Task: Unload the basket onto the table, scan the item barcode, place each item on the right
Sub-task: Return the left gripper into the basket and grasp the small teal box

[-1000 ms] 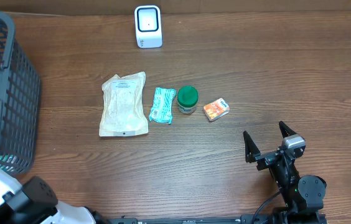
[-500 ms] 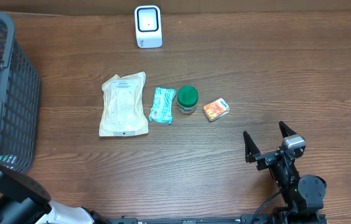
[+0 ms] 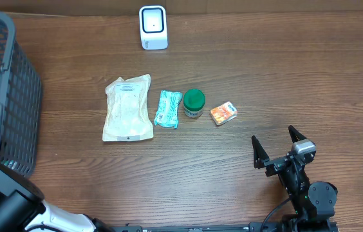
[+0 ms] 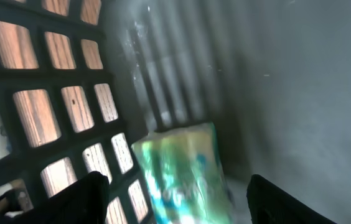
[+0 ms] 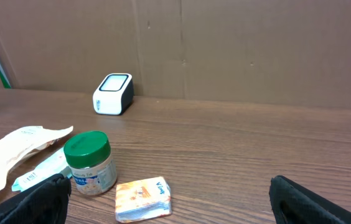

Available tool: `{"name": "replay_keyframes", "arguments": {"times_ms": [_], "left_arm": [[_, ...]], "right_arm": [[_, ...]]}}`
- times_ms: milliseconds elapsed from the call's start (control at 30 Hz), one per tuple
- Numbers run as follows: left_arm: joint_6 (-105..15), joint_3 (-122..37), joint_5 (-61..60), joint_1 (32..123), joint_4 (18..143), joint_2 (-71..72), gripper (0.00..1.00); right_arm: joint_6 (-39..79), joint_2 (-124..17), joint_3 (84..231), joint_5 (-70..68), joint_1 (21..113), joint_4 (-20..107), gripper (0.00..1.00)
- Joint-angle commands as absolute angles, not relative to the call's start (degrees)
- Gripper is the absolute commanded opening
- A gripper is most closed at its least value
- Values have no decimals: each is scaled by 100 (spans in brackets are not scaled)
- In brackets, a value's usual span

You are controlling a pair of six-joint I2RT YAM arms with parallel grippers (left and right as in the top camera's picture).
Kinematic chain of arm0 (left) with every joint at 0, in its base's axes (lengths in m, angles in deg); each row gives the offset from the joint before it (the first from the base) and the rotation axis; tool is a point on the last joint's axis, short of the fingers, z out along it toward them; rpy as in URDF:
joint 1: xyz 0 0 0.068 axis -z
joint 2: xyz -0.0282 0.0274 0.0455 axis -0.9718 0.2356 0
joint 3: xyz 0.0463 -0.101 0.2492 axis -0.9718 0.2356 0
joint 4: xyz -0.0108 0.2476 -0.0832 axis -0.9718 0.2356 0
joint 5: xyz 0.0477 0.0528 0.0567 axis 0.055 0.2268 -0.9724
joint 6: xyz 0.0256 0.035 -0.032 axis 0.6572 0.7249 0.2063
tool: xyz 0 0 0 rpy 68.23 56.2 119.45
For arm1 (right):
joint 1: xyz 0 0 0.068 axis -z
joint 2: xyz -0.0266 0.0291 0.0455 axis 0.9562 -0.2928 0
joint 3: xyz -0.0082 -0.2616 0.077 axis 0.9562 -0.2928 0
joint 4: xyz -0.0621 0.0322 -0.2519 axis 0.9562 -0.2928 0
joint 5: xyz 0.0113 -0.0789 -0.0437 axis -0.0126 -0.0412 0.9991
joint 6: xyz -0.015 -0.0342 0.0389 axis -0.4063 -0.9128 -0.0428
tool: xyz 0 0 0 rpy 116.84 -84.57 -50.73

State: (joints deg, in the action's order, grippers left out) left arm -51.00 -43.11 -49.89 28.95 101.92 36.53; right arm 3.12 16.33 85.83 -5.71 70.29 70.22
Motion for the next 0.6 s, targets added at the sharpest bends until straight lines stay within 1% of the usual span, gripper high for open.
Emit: {"name": "replay_keyframes", "arguments": {"times_ms": [0,367,433,467,533,567], "left_arm": [[-5139,-4261,-5099,2838,10122,3959,73],[-5137,-4208,-4688,2843,9886,4248,71],[-5122,-4147,-4548,2843,9803,4248,68],[-5122,-4110,-4539,2843,9779,4248,64],[-5120,-4095,-4541,2843,9779,4248,47],[-5120,-4095,-4539,2843,9774,4248,31]], "right_arm": [[345,1679,8548,-571,7003,7055,100],[345,1679,8548,-568,7003,7055,100],[345,1679,8548,-571,7003,7055,100],[345,1679,8548,-571,7003,7055,100],[345,1679,8548,-568,7003,7055,100],[345,1679,8548,-571,7003,7055,100]]}}
